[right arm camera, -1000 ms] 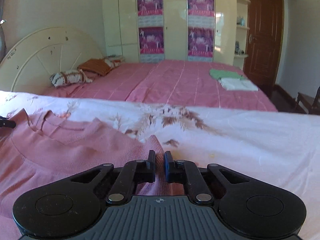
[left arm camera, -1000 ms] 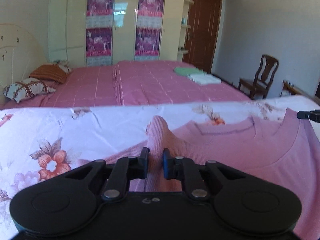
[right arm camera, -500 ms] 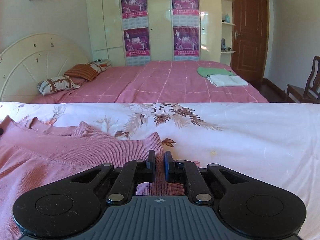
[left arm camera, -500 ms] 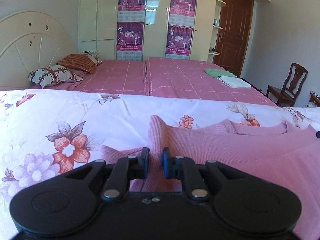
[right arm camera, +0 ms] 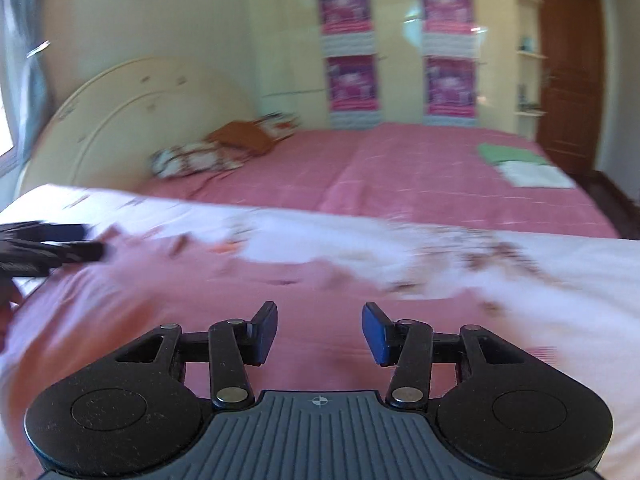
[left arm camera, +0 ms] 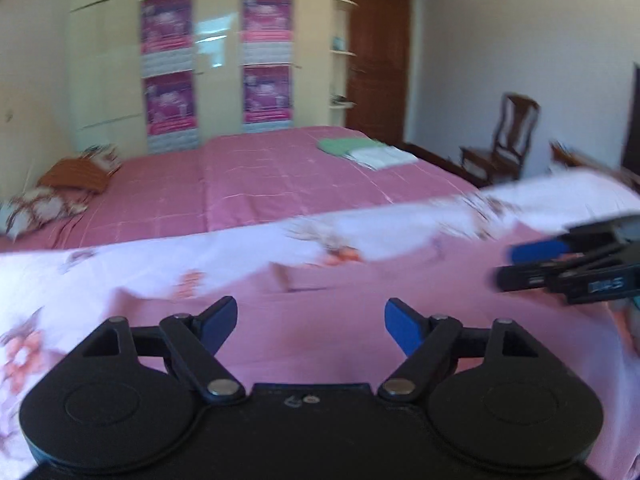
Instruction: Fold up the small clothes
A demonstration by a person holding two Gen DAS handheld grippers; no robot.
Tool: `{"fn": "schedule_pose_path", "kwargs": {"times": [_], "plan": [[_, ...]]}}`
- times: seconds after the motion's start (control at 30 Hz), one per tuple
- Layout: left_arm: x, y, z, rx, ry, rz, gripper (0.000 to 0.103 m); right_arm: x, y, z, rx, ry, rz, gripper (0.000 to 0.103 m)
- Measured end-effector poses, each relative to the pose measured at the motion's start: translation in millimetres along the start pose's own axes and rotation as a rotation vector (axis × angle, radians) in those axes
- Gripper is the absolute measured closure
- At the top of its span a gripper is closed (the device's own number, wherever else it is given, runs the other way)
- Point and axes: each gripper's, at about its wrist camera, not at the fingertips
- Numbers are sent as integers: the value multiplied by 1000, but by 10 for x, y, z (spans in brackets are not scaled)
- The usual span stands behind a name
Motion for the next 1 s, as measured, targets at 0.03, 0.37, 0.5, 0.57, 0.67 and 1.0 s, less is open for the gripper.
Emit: {"fn": "schedule_pose_path", "kwargs": {"times": [0.03, 0.37, 0.5, 0.57, 0.67, 1.0], "plan": [[-77, -57, -31, 14, -26, -1, 21, 152, -94, -5, 9, 20, 14, 56], [897, 190, -438, 61, 3, 150, 17, -639, 9, -307, 62, -61, -175, 56], [670, 459, -280, -30, 43, 140, 20, -543, 233, -245, 17, -60, -192, 56], [359, 605, -234, -57, 55, 63, 20, -344, 480, -242, -56, -49, -122, 57], [-119, 609, -305, -31, 64, -23, 20, 66, 712, -341, -81, 20, -49, 78], [-443, 672, -543, -3, 161, -4, 19, 592, 639, -565, -15, 107, -85, 93]]}}
Point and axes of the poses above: each gripper's, at about its wrist camera, not at the fingertips, and y roughly against the way its jaws point, x to its left, z to its top, and after that the axes turned 4 degrees about y, right-handed
